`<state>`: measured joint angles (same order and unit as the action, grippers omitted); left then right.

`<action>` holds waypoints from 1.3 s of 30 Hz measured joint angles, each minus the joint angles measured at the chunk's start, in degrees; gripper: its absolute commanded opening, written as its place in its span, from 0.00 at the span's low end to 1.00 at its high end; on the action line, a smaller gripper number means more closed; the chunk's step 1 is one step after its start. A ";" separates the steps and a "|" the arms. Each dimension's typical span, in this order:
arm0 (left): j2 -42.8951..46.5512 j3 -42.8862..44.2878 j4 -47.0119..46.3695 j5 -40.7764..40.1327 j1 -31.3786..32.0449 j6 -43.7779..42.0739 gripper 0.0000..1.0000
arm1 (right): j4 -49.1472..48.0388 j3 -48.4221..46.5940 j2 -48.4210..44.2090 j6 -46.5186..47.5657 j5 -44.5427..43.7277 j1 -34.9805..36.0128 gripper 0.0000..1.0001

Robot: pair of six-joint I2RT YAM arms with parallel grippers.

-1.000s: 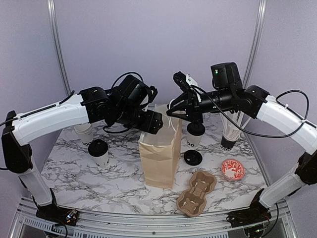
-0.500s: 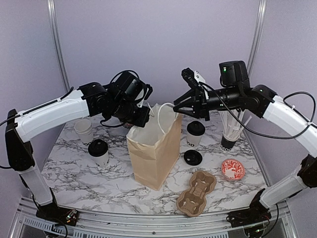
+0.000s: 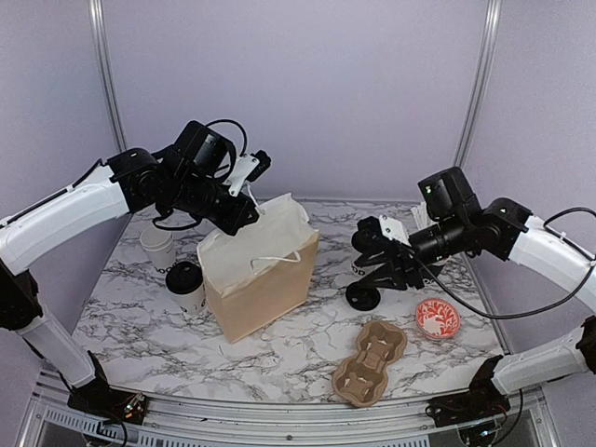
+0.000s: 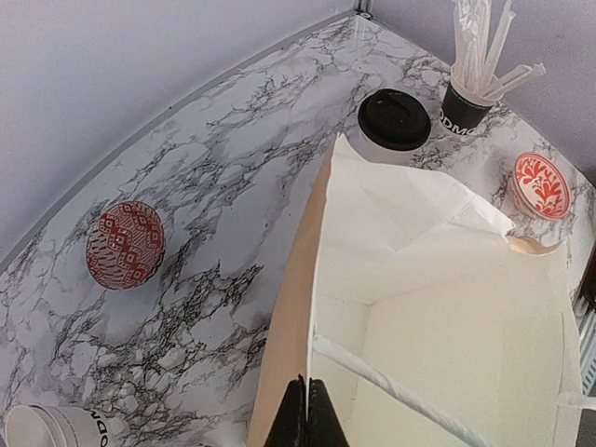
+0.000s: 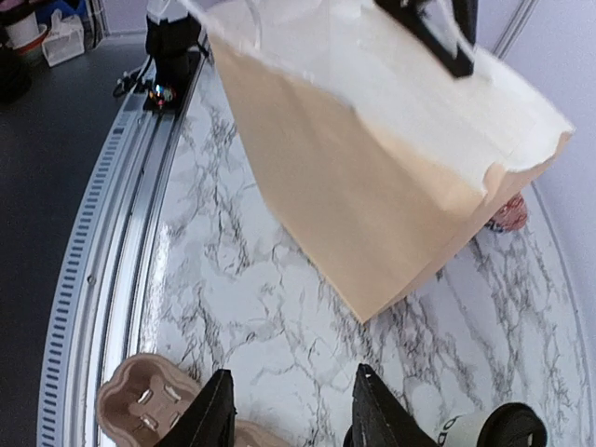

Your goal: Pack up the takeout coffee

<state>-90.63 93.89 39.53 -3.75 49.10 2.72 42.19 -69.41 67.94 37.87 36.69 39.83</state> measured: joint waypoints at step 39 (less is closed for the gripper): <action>1.05 -3.37 2.29 11.26 -0.81 -4.44 0.00 | 8.85 17.59 12.13 35.06 -26.56 14.43 0.49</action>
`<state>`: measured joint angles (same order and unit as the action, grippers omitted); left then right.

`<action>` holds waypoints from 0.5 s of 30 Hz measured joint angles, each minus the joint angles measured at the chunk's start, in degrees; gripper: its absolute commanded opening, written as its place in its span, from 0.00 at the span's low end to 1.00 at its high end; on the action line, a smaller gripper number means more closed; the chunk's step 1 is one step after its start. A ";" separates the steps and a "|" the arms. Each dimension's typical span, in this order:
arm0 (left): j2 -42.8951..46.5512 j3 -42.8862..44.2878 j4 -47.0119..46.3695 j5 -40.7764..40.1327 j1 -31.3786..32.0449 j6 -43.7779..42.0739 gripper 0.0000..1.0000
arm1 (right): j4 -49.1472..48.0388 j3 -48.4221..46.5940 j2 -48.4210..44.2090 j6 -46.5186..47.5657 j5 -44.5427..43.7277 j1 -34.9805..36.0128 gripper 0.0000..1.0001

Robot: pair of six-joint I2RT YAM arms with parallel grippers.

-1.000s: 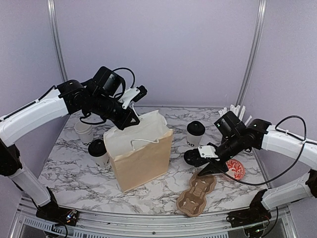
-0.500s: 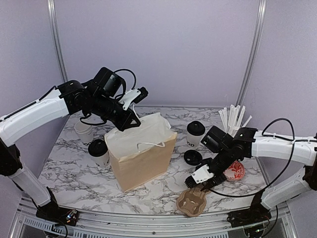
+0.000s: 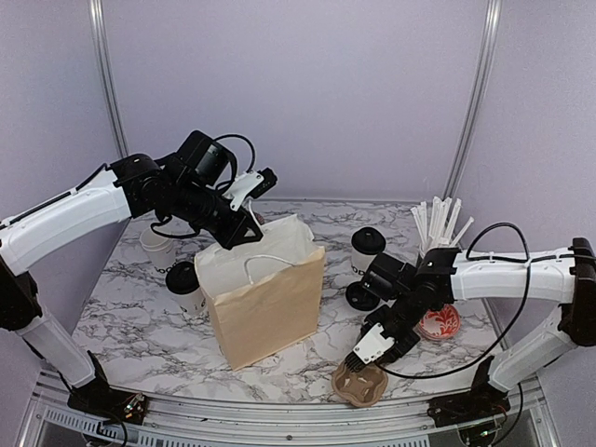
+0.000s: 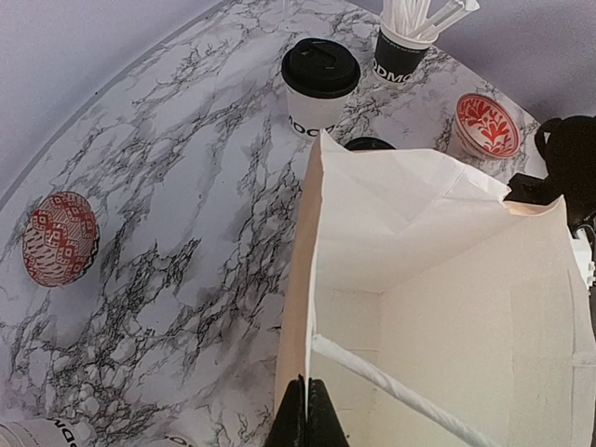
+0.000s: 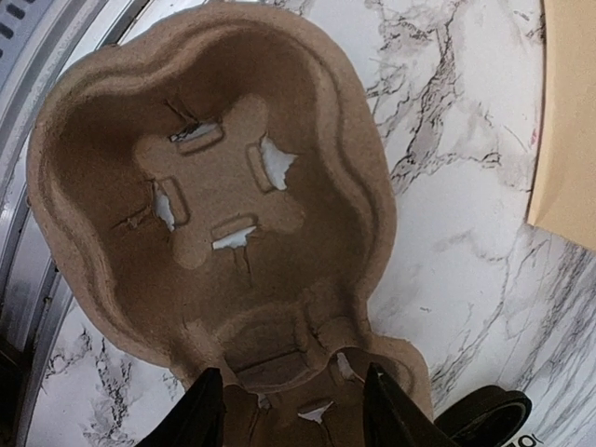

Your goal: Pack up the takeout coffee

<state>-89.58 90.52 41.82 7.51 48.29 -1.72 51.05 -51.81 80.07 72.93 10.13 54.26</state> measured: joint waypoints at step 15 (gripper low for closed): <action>0.42 -0.76 -0.50 0.02 -0.42 0.20 0.00 | 0.48 -0.07 3.76 0.61 -0.61 2.75 0.37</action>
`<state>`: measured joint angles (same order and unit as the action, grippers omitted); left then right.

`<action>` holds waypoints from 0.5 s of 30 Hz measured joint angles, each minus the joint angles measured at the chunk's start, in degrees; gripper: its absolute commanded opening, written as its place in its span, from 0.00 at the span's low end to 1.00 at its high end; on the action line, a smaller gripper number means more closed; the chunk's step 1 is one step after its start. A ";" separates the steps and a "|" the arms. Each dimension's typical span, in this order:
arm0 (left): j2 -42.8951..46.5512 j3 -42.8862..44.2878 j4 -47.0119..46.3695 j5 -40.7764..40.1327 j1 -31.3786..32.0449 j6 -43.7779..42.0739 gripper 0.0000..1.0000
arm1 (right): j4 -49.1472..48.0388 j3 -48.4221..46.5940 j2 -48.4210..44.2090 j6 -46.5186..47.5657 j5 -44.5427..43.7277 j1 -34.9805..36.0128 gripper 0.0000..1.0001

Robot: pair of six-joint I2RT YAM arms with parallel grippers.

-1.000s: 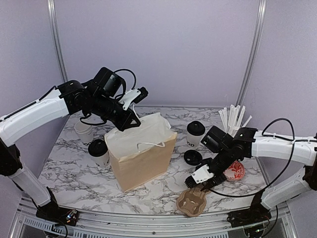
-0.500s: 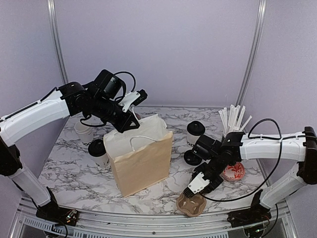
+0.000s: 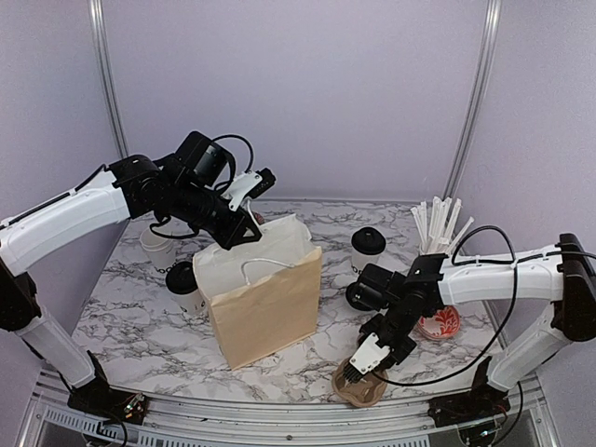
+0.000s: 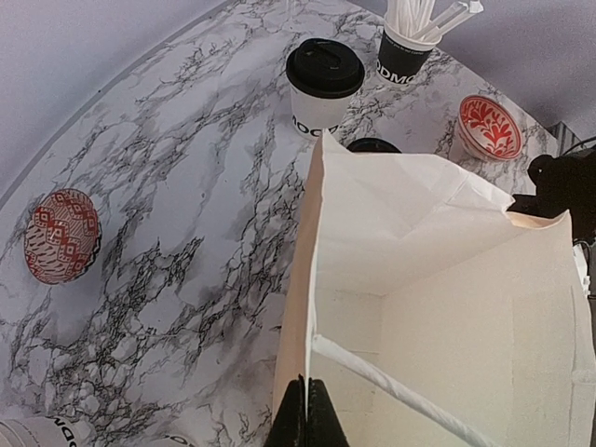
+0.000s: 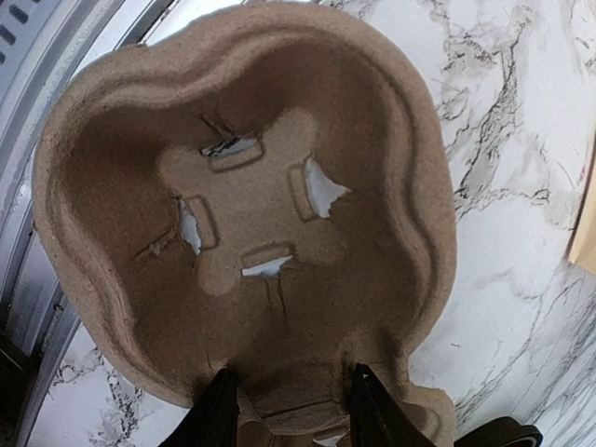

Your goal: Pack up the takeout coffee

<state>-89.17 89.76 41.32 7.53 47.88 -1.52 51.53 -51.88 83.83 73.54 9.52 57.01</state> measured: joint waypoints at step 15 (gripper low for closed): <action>0.15 -0.63 -0.61 0.57 -0.20 0.20 0.00 | 4.85 -5.77 1.38 -2.75 1.81 0.63 0.21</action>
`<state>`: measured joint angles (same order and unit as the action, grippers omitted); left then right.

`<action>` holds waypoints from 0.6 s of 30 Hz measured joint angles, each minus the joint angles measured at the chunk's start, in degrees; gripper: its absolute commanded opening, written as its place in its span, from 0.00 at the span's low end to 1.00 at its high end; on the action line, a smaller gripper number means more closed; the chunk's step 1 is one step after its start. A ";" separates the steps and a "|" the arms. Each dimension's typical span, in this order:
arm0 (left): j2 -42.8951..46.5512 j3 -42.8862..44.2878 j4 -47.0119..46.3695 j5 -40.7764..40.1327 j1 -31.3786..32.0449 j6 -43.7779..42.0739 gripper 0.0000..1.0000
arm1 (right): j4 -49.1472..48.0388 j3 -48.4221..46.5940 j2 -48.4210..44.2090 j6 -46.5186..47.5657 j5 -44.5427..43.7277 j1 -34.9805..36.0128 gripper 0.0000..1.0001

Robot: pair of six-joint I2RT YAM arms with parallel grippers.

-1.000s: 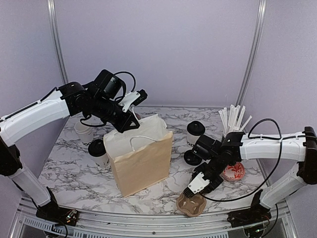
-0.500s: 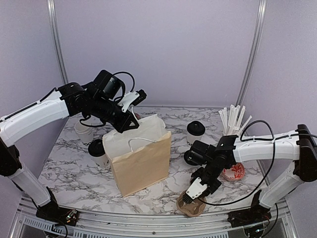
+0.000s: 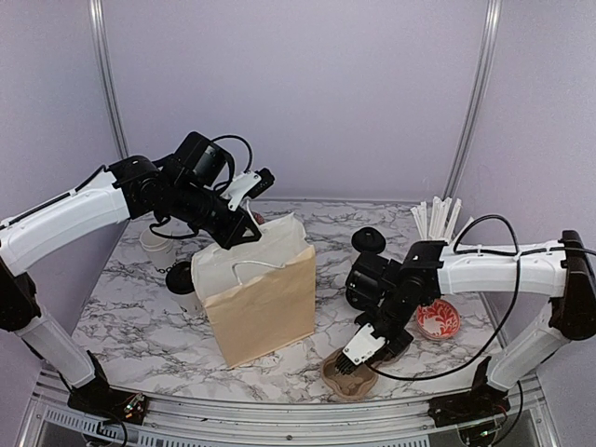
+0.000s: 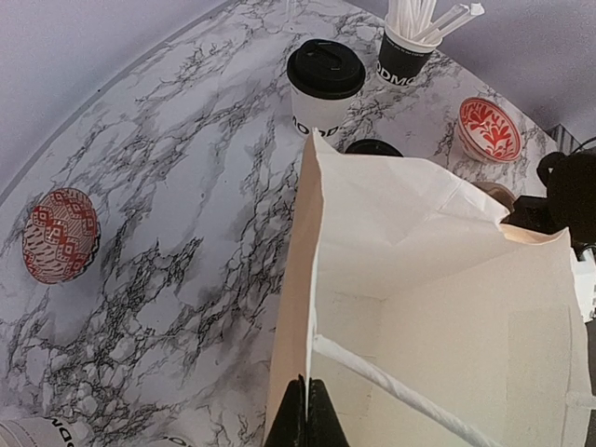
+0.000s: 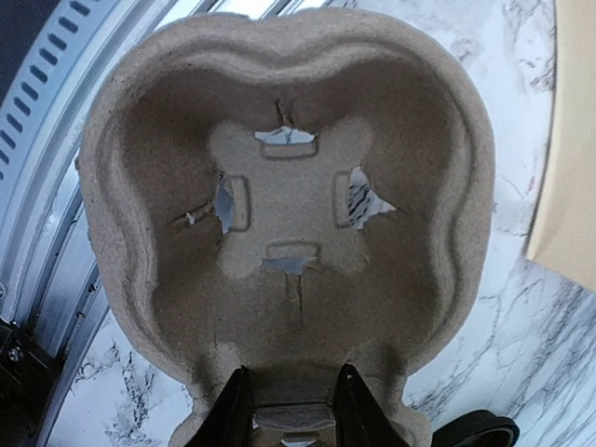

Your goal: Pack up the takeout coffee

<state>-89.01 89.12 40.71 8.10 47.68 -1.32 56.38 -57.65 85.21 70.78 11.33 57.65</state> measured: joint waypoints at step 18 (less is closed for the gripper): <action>-0.09 0.13 0.52 6.08 -2.95 -1.92 0.00 | 11.17 -38.07 -5.51 -6.56 22.67 -13.79 0.17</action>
<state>-89.10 89.25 41.23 14.17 44.73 -3.25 67.55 -95.72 79.70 64.23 34.00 43.86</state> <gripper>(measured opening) 0.009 0.257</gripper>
